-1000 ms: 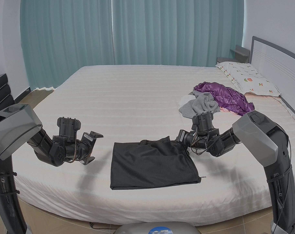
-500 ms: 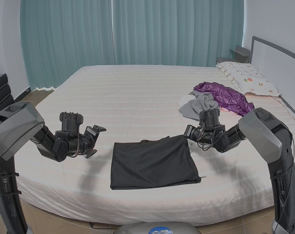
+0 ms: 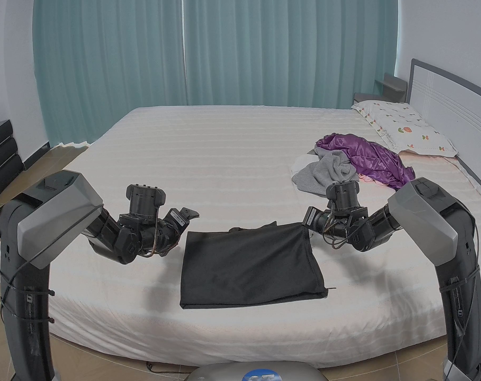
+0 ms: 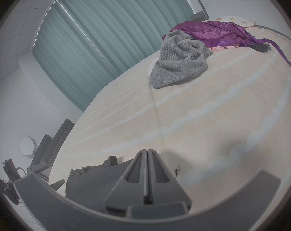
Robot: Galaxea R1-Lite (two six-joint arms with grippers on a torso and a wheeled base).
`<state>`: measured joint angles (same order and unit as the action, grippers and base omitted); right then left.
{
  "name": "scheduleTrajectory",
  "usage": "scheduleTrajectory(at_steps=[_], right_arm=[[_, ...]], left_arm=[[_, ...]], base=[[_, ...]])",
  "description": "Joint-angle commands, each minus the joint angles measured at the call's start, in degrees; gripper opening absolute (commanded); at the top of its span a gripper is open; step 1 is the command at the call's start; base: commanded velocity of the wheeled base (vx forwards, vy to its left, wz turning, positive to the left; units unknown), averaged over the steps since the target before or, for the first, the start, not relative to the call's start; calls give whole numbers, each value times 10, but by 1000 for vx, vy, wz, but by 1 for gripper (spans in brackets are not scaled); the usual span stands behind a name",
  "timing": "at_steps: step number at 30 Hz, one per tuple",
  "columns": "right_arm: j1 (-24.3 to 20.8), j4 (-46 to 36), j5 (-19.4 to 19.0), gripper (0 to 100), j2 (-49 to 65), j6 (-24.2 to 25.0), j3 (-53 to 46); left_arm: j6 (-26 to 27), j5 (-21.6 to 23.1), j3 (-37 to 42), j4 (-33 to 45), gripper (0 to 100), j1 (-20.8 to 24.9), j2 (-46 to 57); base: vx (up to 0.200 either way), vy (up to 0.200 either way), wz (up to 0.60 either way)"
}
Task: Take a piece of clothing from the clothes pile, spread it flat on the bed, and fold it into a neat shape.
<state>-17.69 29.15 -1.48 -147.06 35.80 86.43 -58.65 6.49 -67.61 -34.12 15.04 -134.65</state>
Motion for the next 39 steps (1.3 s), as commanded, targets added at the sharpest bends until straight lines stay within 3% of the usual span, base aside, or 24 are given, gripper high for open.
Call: scheduleTrajectory(at_steps=[1, 4, 16, 17, 23, 31, 39], right_arm=[[4, 0, 0, 0, -2, 8, 1], [4, 0, 0, 0, -4, 8, 1], [-1, 21, 1, 0, -17, 8, 3], [-1, 24, 1, 0, -18, 8, 2], [-1, 26, 1, 0, -18, 9, 4], [-1, 43, 2, 0, -19, 8, 5], [-2, 47, 5, 0, -34, 8, 22]], left_arm=[[4, -36, -45, 16, 100, 9, -53], [4, -59, -73, 25, 100, 8, -71], [17, -63, -115, 42, 100, 12, -98], [19, -63, -118, 49, 0, 12, -98], [19, -65, -124, 52, 0, 11, -98], [15, -101, -123, 48, 0, 5, -96], [9, -101, -123, 48, 0, 2, -98]], base=[[0, 0, 0], [0, 0, 0], [0, 0, 0], [0, 0, 0], [0, 0, 0], [0, 0, 0], [0, 0, 0]])
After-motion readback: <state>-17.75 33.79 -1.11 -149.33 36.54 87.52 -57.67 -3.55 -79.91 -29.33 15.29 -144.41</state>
